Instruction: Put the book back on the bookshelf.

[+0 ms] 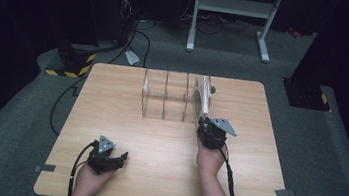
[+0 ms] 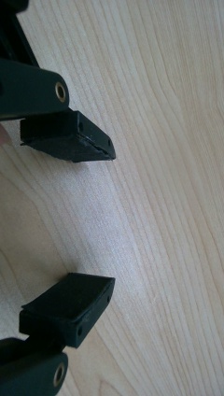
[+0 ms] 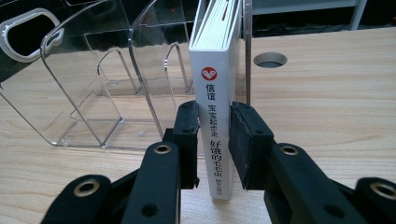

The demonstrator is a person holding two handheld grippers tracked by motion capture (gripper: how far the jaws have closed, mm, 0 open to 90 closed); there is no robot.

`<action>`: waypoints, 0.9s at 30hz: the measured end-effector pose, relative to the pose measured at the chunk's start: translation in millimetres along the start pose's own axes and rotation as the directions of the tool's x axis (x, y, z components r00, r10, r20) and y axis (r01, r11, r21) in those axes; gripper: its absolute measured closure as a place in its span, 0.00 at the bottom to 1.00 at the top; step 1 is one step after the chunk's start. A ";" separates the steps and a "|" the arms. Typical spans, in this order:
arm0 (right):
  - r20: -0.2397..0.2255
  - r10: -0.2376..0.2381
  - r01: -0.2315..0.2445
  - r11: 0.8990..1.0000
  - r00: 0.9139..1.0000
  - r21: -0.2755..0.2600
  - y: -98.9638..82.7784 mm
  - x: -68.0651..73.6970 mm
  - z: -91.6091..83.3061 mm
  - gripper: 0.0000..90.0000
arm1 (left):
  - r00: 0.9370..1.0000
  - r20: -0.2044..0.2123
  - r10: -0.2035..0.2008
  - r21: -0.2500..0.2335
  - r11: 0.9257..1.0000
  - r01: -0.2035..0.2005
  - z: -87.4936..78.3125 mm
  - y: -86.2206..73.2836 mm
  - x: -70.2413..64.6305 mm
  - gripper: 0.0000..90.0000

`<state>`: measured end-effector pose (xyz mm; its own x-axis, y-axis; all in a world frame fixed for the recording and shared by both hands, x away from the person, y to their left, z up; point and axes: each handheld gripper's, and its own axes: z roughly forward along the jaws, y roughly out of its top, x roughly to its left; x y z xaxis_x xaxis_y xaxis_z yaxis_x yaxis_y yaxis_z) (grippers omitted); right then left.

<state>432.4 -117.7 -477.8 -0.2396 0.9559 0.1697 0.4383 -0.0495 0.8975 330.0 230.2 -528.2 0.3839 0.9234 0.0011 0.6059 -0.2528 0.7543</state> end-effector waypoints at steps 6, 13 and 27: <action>0.003 0.000 0.000 1.000 1.000 0.002 0.5 -0.1 0.8 0.80 | 1.000 0.000 0.000 0.000 1.000 0.000 0.0 0.0 0.0 0.36; 0.001 -0.001 0.001 1.000 1.000 0.001 0.6 -0.2 1.1 0.80 | 1.000 0.000 0.000 0.000 1.000 0.000 0.0 0.0 0.0 0.36; -0.014 0.003 -0.003 1.000 1.000 -0.003 1.1 -0.7 0.6 0.76 | 1.000 0.000 0.000 0.000 1.000 0.000 0.0 0.0 0.0 0.36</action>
<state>433.6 -118.2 -477.1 -0.2505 0.9516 0.1783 0.4368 -0.0533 0.8980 330.1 230.2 -528.2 0.3843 0.9232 0.0012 0.6060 -0.2532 0.7541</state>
